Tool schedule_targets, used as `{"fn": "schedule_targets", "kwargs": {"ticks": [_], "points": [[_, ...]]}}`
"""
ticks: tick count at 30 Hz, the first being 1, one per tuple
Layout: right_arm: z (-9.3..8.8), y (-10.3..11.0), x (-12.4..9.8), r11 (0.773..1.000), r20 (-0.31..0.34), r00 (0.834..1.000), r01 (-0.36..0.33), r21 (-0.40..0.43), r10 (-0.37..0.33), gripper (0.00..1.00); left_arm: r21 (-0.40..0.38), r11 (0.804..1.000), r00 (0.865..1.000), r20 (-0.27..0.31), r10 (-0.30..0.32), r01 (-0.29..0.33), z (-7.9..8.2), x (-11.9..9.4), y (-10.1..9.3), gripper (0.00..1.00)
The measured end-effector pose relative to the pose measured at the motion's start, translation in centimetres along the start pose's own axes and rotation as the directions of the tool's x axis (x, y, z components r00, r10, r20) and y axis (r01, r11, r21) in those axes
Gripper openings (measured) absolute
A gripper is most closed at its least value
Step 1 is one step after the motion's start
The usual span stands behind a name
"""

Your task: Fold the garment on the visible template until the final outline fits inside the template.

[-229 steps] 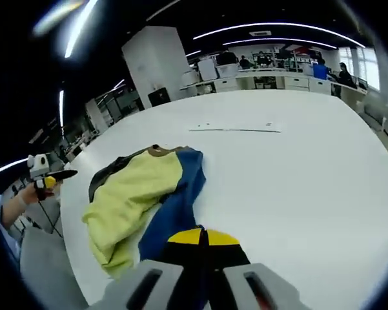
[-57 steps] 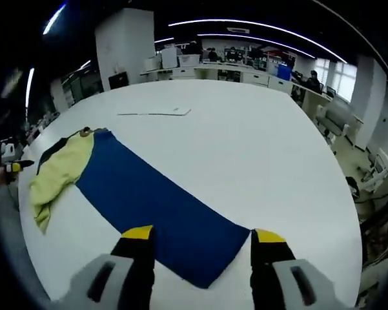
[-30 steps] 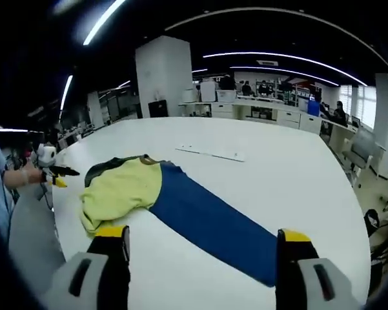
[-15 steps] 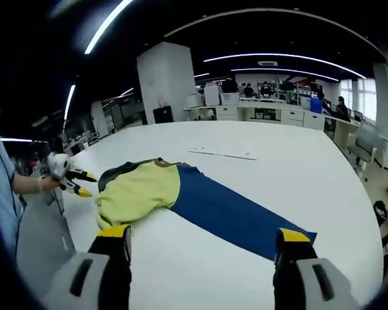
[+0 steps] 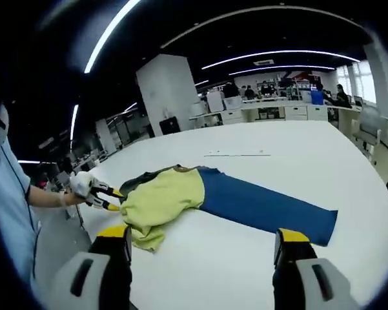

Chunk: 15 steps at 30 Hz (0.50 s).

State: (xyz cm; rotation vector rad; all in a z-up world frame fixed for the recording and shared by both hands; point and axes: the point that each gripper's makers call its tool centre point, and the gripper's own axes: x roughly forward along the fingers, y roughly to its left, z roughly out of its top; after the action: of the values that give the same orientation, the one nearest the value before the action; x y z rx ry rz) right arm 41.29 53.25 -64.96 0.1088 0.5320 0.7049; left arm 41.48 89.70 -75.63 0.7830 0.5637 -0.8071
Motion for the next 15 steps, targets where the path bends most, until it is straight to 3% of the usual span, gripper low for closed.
{"fn": "schedule_targets", "kwargs": {"ticks": [6,11,15], "points": [[-0.9,0.2,-0.6,0.999,0.007,1.000,0.005,0.042,-0.005,0.90,0.084,0.996,0.998,-0.056,0.006,-0.002,-0.5,0.7,0.5,0.12],[-1.4,0.1,-1.0,0.997,0.018,1.000,0.018,0.070,-0.019,0.89,0.064,0.998,0.999,-0.050,-0.008,0.011,-0.1,0.6,0.7,0.00],[-1.6,0.4,-1.3,0.996,0.025,0.999,0.017,0.085,-0.019,0.88,0.070,0.997,0.998,-0.056,-0.011,0.015,0.4,0.0,1.2,0.00]]}}
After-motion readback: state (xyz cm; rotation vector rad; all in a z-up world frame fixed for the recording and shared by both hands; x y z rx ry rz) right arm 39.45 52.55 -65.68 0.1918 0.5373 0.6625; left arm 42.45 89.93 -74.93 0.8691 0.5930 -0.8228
